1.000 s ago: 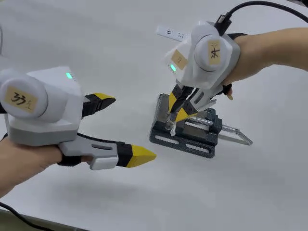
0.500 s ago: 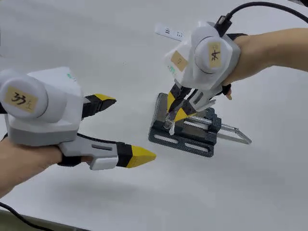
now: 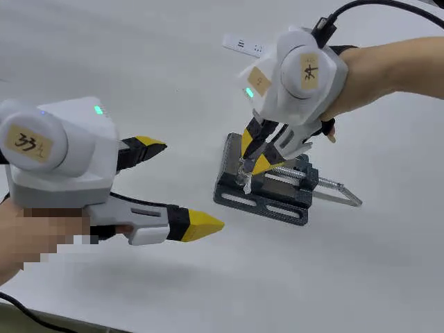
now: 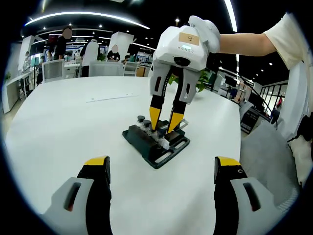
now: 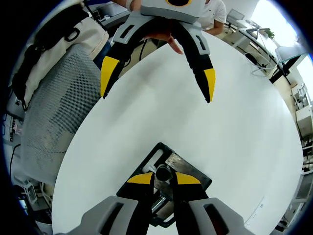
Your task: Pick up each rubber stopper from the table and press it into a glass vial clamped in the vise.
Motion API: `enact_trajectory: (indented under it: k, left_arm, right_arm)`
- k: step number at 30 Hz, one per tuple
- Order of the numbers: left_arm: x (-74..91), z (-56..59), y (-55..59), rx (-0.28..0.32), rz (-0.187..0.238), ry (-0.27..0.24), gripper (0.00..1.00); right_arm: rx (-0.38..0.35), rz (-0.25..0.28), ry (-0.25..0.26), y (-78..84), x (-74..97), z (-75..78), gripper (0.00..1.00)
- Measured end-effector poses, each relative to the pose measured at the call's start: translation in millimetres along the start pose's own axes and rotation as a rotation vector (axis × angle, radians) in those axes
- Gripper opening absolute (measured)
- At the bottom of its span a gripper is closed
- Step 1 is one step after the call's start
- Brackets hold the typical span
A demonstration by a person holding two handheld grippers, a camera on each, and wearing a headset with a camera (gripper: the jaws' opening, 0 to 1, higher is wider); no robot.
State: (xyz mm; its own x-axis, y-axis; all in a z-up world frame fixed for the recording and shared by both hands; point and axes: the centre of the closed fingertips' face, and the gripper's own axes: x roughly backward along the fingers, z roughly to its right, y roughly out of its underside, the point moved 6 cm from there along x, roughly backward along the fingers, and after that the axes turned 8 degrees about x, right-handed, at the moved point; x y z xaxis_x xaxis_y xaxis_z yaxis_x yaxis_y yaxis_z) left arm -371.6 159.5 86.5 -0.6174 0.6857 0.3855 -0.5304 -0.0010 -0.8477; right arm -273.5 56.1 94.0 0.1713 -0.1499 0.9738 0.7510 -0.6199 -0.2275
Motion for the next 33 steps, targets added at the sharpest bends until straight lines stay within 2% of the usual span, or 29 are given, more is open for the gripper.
enact_trajectory:
  k: [2,9,16,33]
  left_arm:
    - [-0.2,0.1,-1.5,-0.001,0.002,0.001,0.86]
    - [-0.8,0.2,-4.0,-0.009,0.002,0.004,0.86]
    - [-0.5,1.7,-2.5,-0.010,-0.004,0.007,0.86]
    - [0.0,-0.5,2.9,-0.002,-0.013,0.012,0.86]
  right_arm:
    - [-0.038,0.032,0.000,0.9,3.4,-1.1,0.11]
    - [-0.114,0.065,0.023,0.4,9.3,-7.2,0.02]
    - [-0.116,0.075,0.051,-2.8,5.7,-8.6,0.00]
    - [-0.113,0.052,0.050,2.6,-2.0,-5.2,0.00]
